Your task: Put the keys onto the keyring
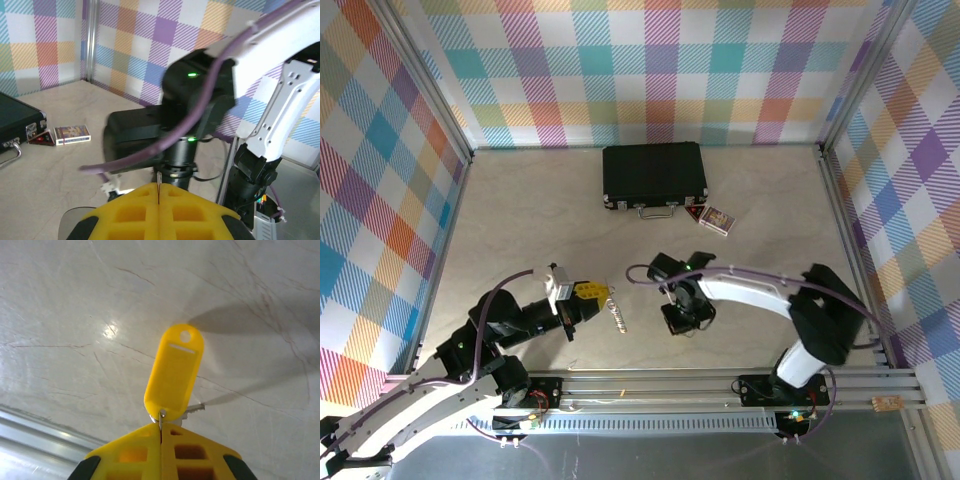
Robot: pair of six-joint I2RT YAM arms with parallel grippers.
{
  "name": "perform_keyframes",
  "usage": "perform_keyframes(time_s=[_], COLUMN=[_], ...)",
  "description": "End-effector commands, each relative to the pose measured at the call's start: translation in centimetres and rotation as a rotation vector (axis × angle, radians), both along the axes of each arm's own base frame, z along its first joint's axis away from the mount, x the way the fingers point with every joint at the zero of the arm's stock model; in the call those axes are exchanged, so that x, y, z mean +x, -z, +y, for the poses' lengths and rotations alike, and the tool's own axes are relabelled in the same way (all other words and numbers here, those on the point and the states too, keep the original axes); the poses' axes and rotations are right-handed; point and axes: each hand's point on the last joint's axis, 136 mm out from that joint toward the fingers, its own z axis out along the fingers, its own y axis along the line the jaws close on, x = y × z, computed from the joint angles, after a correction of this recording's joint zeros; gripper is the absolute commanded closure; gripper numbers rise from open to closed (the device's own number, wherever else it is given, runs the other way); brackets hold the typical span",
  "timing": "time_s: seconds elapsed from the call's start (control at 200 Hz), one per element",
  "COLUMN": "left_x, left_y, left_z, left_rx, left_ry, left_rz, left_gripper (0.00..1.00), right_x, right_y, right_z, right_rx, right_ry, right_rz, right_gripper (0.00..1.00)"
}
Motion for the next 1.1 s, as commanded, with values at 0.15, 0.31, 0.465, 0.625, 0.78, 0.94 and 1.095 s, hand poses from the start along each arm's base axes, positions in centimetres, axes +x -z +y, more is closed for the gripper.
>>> perform_keyframes(time_s=[0.15, 0.31, 0.465, 0.625, 0.78, 0.94, 1.095], left_x=[0.0, 0.0, -0.1, -0.2, -0.1, -0.2, -0.1], left_y=[-1.8, -1.5, -1.7, -1.7, -1.7, -1.9, -1.9], left_z=[0.5, 0.2, 0.4, 0.3, 0.5, 0.4, 0.3], left_rx=[-0.060, -0.055, -0.069, -0.066, -0.063, -0.058, -0.051], left_ry=[-0.015, -0.002, -0.007, 0.003, -0.009, -0.003, -0.004], left_rz=[-0.051, -0.049, -0.054, -0.053, -0.043, -0.049, -0.045], left_gripper=[1.00, 1.00, 1.00, 1.00, 1.00, 1.00, 1.00], right_x=[-0.2, 0.8, 2.1, 2.7, 3.4, 3.9, 4.7], right_y=[-3.1, -1.7, -0.2, 1.2, 2.3, 2.2, 1.4], right_z=[-0.9, -1.7, -1.0, -0.8, -0.3, -0.1, 1.0], right_rx=[-0.071, -0.144, -0.133, -0.134, -0.118, -0.103, -0.054], right_ry=[-0.177, -0.221, -0.224, -0.226, -0.222, -0.224, -0.206], right_rz=[0.409, 0.473, 0.467, 0.441, 0.401, 0.353, 0.302], right_gripper=[1.00, 1.00, 0.96, 0.94, 0.91, 0.86, 0.76])
